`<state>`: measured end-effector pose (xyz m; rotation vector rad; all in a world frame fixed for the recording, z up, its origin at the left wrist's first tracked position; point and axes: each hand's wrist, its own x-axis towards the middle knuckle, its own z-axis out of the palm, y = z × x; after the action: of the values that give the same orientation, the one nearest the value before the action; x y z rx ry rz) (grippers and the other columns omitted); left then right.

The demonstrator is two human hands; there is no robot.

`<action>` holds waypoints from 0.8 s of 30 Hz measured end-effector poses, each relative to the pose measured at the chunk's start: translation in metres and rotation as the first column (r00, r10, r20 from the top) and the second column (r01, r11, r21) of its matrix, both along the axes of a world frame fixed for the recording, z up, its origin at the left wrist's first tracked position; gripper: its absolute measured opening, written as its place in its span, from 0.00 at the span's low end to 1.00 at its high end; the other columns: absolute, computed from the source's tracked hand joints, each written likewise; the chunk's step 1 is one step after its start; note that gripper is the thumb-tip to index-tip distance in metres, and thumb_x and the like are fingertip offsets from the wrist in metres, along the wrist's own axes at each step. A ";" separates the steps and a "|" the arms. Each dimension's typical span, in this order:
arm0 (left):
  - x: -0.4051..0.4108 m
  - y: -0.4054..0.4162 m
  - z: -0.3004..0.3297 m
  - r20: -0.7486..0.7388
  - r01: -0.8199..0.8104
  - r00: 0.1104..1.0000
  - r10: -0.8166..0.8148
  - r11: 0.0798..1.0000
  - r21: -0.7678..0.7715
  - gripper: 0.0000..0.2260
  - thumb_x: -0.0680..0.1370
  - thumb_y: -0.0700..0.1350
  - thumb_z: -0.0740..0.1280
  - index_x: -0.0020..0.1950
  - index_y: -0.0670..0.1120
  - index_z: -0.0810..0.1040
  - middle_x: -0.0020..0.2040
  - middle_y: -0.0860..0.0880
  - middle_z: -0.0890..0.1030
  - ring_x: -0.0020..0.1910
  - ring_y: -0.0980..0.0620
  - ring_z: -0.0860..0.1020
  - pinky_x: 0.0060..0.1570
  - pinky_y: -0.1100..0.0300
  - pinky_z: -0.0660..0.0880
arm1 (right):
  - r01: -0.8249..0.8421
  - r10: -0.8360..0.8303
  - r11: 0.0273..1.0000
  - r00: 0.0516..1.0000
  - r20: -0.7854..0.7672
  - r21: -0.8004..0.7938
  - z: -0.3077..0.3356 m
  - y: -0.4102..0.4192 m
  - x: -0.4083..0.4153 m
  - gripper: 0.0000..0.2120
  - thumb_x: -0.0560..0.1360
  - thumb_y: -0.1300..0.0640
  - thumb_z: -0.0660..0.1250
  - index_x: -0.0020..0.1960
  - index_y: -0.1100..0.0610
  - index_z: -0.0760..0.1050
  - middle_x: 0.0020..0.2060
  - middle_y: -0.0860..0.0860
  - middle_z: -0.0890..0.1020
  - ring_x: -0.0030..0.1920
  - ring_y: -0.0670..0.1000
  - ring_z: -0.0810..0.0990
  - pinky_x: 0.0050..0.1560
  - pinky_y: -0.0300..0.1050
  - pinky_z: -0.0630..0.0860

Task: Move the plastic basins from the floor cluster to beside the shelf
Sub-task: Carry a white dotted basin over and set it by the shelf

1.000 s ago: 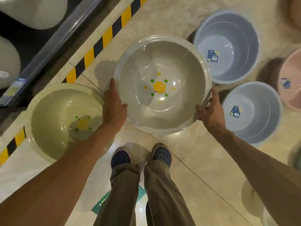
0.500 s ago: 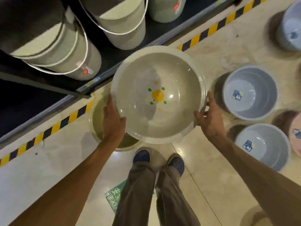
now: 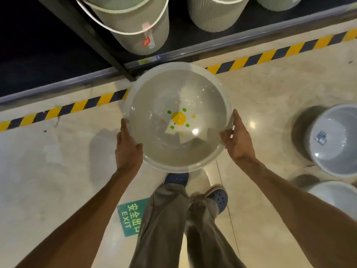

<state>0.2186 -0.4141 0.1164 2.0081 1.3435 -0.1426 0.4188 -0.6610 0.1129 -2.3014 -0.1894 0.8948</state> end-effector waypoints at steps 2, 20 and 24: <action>-0.009 -0.001 -0.016 -0.021 -0.023 1.000 0.023 1.000 -0.003 0.40 0.78 0.35 0.70 0.83 0.53 0.53 0.71 0.40 0.72 0.65 0.36 0.77 0.59 0.34 0.79 | -0.049 0.050 0.997 0.998 0.024 -0.055 -0.013 0.009 -0.003 0.37 0.84 0.59 0.66 0.86 0.52 0.51 0.69 0.54 0.79 0.58 0.51 0.78 0.67 0.57 0.77; -0.016 0.005 -0.102 -0.123 0.006 0.992 -0.003 1.000 0.025 0.41 0.78 0.31 0.66 0.84 0.50 0.48 0.80 0.44 0.66 0.66 0.36 0.78 0.63 0.40 0.76 | -0.085 0.090 0.972 0.996 0.014 -0.220 -0.096 0.028 -0.015 0.38 0.85 0.57 0.64 0.86 0.49 0.45 0.69 0.57 0.80 0.62 0.63 0.81 0.64 0.62 0.79; -0.014 0.007 -0.101 -0.146 0.024 0.989 -0.021 1.000 0.021 0.41 0.80 0.33 0.68 0.84 0.50 0.47 0.79 0.44 0.66 0.66 0.35 0.78 0.63 0.37 0.75 | -0.053 0.047 0.980 0.998 -0.034 -0.193 -0.102 0.028 -0.011 0.39 0.84 0.56 0.65 0.86 0.45 0.45 0.67 0.54 0.81 0.59 0.61 0.83 0.61 0.59 0.81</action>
<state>0.2042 -0.4075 0.0151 2.0653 1.4185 -0.2907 0.4075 -0.6328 0.0112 -2.4703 -0.1539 1.0107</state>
